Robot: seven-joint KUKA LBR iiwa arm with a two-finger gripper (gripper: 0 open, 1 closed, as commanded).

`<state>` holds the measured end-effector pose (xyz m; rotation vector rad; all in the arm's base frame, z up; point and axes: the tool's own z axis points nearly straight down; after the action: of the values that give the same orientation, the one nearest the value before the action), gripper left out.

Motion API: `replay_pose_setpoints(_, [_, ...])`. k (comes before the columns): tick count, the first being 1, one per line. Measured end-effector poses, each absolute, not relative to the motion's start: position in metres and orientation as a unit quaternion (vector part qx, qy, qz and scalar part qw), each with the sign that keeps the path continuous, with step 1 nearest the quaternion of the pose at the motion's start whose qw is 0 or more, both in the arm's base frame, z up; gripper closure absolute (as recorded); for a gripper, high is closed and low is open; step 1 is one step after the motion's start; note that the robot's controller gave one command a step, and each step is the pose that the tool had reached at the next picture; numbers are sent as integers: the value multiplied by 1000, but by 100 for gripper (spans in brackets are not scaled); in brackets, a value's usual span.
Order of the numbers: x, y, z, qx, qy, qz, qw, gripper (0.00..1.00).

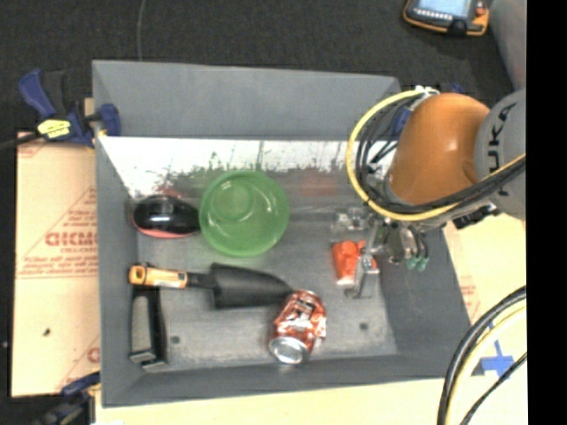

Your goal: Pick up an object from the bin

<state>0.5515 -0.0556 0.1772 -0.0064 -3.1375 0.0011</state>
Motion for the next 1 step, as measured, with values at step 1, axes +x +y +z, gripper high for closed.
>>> replay_pose_setpoints(1, [553,-55,182,-1,-1000,1,-2,0])
